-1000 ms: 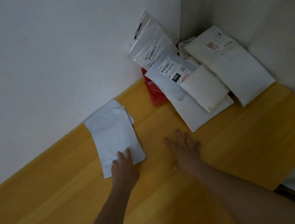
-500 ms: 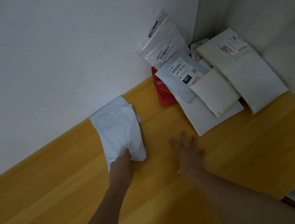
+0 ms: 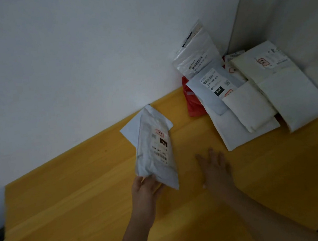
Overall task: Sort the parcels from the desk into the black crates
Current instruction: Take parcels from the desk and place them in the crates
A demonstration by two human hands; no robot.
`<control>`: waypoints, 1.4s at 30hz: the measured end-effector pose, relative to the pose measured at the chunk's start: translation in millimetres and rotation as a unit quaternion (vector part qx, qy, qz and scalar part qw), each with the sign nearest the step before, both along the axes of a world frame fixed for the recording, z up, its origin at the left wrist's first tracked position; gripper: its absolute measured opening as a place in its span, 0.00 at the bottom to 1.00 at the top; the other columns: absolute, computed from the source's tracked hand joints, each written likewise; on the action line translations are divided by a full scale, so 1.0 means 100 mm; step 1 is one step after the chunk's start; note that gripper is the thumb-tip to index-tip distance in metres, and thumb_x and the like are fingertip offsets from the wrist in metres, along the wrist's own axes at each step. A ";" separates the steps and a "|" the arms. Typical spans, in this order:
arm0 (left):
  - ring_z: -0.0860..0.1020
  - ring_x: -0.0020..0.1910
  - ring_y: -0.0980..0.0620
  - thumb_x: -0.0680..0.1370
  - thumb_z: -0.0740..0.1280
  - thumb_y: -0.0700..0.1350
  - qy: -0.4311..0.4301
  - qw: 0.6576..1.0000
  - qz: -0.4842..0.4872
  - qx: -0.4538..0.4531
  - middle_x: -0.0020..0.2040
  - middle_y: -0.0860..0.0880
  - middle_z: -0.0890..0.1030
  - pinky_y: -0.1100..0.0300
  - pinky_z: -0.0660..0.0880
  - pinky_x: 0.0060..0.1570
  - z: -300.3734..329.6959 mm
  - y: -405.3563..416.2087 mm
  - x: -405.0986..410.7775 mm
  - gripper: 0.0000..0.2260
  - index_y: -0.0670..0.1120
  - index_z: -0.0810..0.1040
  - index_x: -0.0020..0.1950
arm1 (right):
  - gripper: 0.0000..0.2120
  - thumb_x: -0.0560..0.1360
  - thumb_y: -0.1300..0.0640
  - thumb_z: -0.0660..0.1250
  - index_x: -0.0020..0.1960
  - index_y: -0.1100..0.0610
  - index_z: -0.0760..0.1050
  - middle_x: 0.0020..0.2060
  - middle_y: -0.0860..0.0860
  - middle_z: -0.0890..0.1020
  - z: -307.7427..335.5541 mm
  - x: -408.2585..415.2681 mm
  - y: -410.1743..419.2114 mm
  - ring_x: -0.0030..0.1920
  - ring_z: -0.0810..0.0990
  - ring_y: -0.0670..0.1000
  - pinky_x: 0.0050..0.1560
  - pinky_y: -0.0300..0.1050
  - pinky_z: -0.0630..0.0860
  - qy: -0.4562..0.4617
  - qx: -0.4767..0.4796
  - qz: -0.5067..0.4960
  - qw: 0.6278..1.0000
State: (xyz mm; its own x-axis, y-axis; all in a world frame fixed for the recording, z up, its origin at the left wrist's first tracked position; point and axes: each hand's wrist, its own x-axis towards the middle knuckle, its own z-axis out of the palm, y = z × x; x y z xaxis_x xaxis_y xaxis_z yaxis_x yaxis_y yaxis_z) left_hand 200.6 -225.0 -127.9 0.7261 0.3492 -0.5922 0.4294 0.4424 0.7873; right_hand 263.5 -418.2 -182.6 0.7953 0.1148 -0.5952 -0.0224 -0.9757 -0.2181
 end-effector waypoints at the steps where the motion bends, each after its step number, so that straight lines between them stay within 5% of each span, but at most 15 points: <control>1: 0.81 0.56 0.44 0.78 0.65 0.34 0.023 0.999 0.036 0.005 0.60 0.44 0.80 0.48 0.78 0.52 -0.02 0.03 -0.06 0.18 0.47 0.72 0.67 | 0.43 0.79 0.54 0.67 0.79 0.41 0.38 0.79 0.56 0.40 0.00 -0.07 0.02 0.79 0.42 0.62 0.76 0.62 0.52 -0.031 0.014 -0.008 0.999; 5: 0.65 0.72 0.42 0.71 0.72 0.41 0.159 0.966 -0.006 0.203 0.76 0.44 0.58 0.52 0.66 0.62 -0.32 0.19 -0.25 0.45 0.49 0.46 0.80 | 0.38 0.83 0.58 0.57 0.77 0.38 0.32 0.79 0.55 0.41 -0.05 -0.34 0.18 0.79 0.44 0.60 0.77 0.55 0.50 -0.100 0.057 0.008 0.993; 8: 0.60 0.75 0.36 0.70 0.63 0.55 0.159 0.884 -0.202 0.390 0.77 0.37 0.55 0.53 0.61 0.68 -0.51 0.30 -0.28 0.41 0.50 0.48 0.80 | 0.41 0.82 0.61 0.58 0.75 0.34 0.33 0.79 0.58 0.40 -0.14 -0.47 0.34 0.77 0.40 0.70 0.76 0.63 0.49 -0.078 0.035 0.116 0.990; 10: 0.54 0.78 0.40 0.72 0.59 0.56 0.189 0.782 -0.398 0.441 0.78 0.36 0.51 0.53 0.55 0.72 -0.58 0.34 -0.27 0.40 0.55 0.44 0.80 | 0.45 0.71 0.64 0.74 0.77 0.37 0.56 0.78 0.65 0.53 -0.14 -0.46 0.42 0.72 0.52 0.79 0.69 0.70 0.65 -0.107 0.018 0.125 0.986; 11: 0.50 0.79 0.43 0.75 0.61 0.52 0.213 0.739 -0.453 0.450 0.78 0.38 0.48 0.53 0.50 0.73 -0.61 0.35 -0.28 0.38 0.54 0.43 0.80 | 0.46 0.59 0.64 0.82 0.72 0.41 0.71 0.72 0.69 0.65 -0.15 -0.44 0.46 0.66 0.64 0.81 0.57 0.71 0.75 -0.113 0.002 0.127 0.985; 13: 0.49 0.79 0.45 0.78 0.64 0.46 0.212 0.714 -0.468 0.477 0.78 0.41 0.47 0.54 0.48 0.74 -0.65 0.38 -0.28 0.36 0.50 0.46 0.80 | 0.43 0.44 0.61 0.87 0.58 0.46 0.83 0.60 0.70 0.78 -0.25 -0.41 0.46 0.53 0.75 0.81 0.39 0.69 0.79 -0.102 -0.002 0.134 0.986; 15: 0.53 0.78 0.45 0.78 0.64 0.44 0.179 0.714 -0.449 0.506 0.77 0.42 0.53 0.55 0.49 0.73 -0.65 0.41 -0.30 0.33 0.51 0.53 0.80 | 0.33 0.50 0.58 0.86 0.55 0.47 0.85 0.57 0.73 0.78 -0.39 -0.39 0.48 0.51 0.75 0.82 0.40 0.71 0.78 -0.087 0.000 0.140 0.986; 18: 0.58 0.75 0.46 0.78 0.64 0.44 0.171 0.714 -0.459 0.500 0.71 0.45 0.61 0.55 0.52 0.73 -0.63 0.44 -0.36 0.29 0.53 0.59 0.78 | 0.22 0.67 0.53 0.75 0.61 0.47 0.80 0.64 0.76 0.70 -0.37 -0.36 0.51 0.61 0.70 0.81 0.56 0.75 0.73 -0.080 -0.037 0.170 0.981; 21: 0.58 0.74 0.43 0.78 0.63 0.46 0.190 0.700 -0.478 0.495 0.69 0.45 0.61 0.52 0.63 0.72 -0.65 0.42 -0.47 0.29 0.54 0.59 0.78 | 0.25 0.78 0.54 0.65 0.73 0.44 0.66 0.75 0.70 0.56 -0.23 -0.27 0.50 0.73 0.54 0.76 0.72 0.67 0.60 -0.020 -0.017 0.168 0.985; 24: 0.58 0.73 0.42 0.78 0.62 0.48 0.216 0.686 -0.485 0.497 0.71 0.45 0.59 0.49 0.69 0.67 -0.60 0.33 -0.55 0.31 0.55 0.54 0.79 | 0.27 0.81 0.54 0.60 0.77 0.41 0.59 0.78 0.65 0.46 -0.07 -0.20 0.44 0.75 0.48 0.73 0.76 0.60 0.55 0.023 -0.010 0.174 0.984; 29: 0.54 0.76 0.36 0.81 0.54 0.55 0.317 0.574 -0.483 0.580 0.77 0.43 0.53 0.40 0.58 0.71 -0.46 0.21 -0.49 0.30 0.50 0.47 0.80 | 0.25 0.82 0.50 0.58 0.78 0.50 0.58 0.78 0.59 0.51 0.09 -0.29 0.46 0.76 0.52 0.64 0.73 0.59 0.57 0.044 -0.016 0.169 0.985; 32: 0.47 0.78 0.34 0.83 0.47 0.59 0.389 0.596 -0.427 0.558 0.80 0.42 0.45 0.39 0.53 0.73 -0.41 0.34 -0.40 0.32 0.43 0.41 0.80 | 0.18 0.80 0.57 0.61 0.69 0.52 0.73 0.70 0.54 0.64 0.24 -0.43 0.51 0.72 0.60 0.56 0.66 0.50 0.69 0.024 0.054 0.217 0.974; 35: 0.58 0.76 0.34 0.82 0.55 0.55 0.292 0.617 -0.394 0.615 0.78 0.41 0.57 0.40 0.60 0.71 -0.42 0.49 -0.48 0.29 0.45 0.54 0.80 | 0.19 0.79 0.61 0.61 0.68 0.50 0.74 0.67 0.51 0.66 0.30 -0.42 0.46 0.69 0.64 0.52 0.61 0.44 0.72 -0.067 0.132 0.168 0.975; 38: 0.76 0.64 0.39 0.73 0.58 0.52 0.087 0.587 -0.488 0.640 0.65 0.46 0.77 0.44 0.72 0.62 -0.56 0.48 -0.79 0.23 0.50 0.70 0.68 | 0.32 0.79 0.60 0.61 0.80 0.49 0.53 0.80 0.50 0.48 0.21 -0.30 0.33 0.79 0.46 0.56 0.76 0.54 0.55 -0.059 0.072 0.232 0.968; 42: 0.73 0.69 0.48 0.81 0.52 0.54 0.017 0.532 -0.560 0.635 0.69 0.58 0.74 0.47 0.58 0.69 -0.76 0.44 -1.19 0.19 0.57 0.75 0.68 | 0.41 0.78 0.62 0.60 0.80 0.43 0.40 0.80 0.48 0.41 0.17 -0.37 0.18 0.79 0.36 0.59 0.74 0.64 0.37 0.023 -0.022 0.298 0.954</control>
